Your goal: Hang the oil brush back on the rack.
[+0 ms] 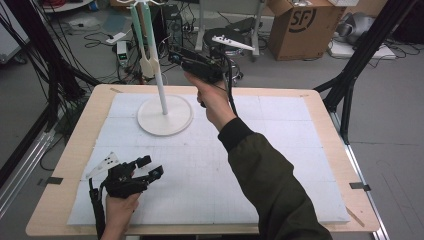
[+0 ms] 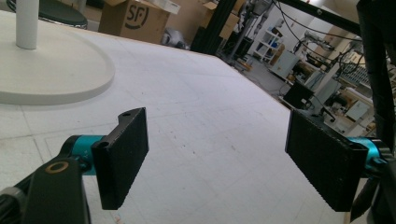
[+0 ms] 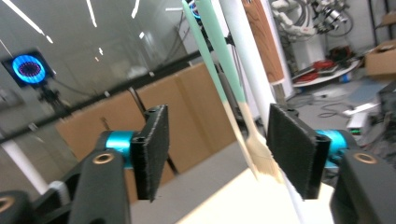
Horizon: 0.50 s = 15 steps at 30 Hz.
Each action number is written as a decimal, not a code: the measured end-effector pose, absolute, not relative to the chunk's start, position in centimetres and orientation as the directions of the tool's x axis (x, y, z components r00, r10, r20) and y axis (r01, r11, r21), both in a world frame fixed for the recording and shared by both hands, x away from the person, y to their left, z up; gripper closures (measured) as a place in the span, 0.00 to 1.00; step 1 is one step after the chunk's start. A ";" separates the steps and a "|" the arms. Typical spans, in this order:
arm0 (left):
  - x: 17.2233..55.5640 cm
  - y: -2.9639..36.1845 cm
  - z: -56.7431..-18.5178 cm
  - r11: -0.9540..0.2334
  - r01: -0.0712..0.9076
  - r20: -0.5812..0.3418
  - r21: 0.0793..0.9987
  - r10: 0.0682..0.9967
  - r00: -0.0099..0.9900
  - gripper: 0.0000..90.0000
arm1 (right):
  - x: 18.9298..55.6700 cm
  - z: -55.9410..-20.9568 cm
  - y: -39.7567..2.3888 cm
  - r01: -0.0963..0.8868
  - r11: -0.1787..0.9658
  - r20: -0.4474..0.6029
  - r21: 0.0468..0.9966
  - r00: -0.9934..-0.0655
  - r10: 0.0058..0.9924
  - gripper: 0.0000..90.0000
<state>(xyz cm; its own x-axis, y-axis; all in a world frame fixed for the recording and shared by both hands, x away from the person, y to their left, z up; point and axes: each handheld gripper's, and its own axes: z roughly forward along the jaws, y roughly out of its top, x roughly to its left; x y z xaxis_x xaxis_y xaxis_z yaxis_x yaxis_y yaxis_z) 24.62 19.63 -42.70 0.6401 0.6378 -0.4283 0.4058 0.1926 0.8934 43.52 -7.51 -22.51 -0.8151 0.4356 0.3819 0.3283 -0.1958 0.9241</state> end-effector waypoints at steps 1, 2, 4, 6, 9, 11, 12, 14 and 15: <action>24.6 19.6 -42.7 0.196 0.405 -0.430 0.893 0.638 0.639 0.24 | 43.3 -22.6 -7.7 0.328 -0.187 0.378 0.926 -0.814 0.441 0.34; 24.6 19.6 -42.7 0.196 0.404 -0.429 0.894 0.638 0.639 0.24 | 43.0 -22.7 -8.1 0.326 -0.182 0.373 0.928 -0.813 0.447 0.33; 24.6 19.6 -42.6 0.193 0.400 -0.424 0.896 0.640 0.641 0.24 | 42.5 -23.2 -8.8 0.325 -0.178 0.371 0.929 -0.811 0.452 0.30; 24.5 19.5 -42.6 0.189 0.396 -0.418 0.899 0.642 0.643 0.24 | 41.9 -23.7 -9.8 0.314 -0.166 0.355 0.935 -0.805 0.476 0.27; 24.3 19.3 -42.5 0.162 0.380 -0.387 0.911 0.653 0.651 0.24 | 40.8 -24.7 -11.2 0.301 -0.147 0.334 0.942 -0.801 0.497 0.25; 24.3 19.2 -42.5 0.160 0.379 -0.386 0.912 0.651 0.653 0.24 | 40.1 -25.5 -12.2 0.305 -0.134 0.330 0.943 -0.800 0.502 0.23; 24.2 19.1 -42.5 0.156 0.376 -0.381 0.913 0.653 0.654 0.24 | 39.8 -25.8 -12.5 0.308 -0.126 0.328 0.943 -0.798 0.505 0.23; 24.1 18.9 -42.4 0.159 0.368 -0.378 0.916 0.650 0.659 0.24 | 39.1 -26.6 -13.4 0.314 -0.108 0.322 0.943 -0.793 0.518 0.23; 24.1 18.8 -42.3 0.163 0.367 -0.381 0.916 0.643 0.664 0.24 | 38.9 -26.8 -13.7 0.319 -0.102 0.324 0.942 -0.793 0.517 0.23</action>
<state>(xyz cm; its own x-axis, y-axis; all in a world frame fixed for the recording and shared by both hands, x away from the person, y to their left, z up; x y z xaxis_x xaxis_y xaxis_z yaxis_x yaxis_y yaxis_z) 24.10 18.78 -42.32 0.6643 0.6430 -0.3813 0.3675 0.1632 0.9156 38.91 -13.68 -26.82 -0.7926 0.5166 0.3239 0.3188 -0.1018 0.9423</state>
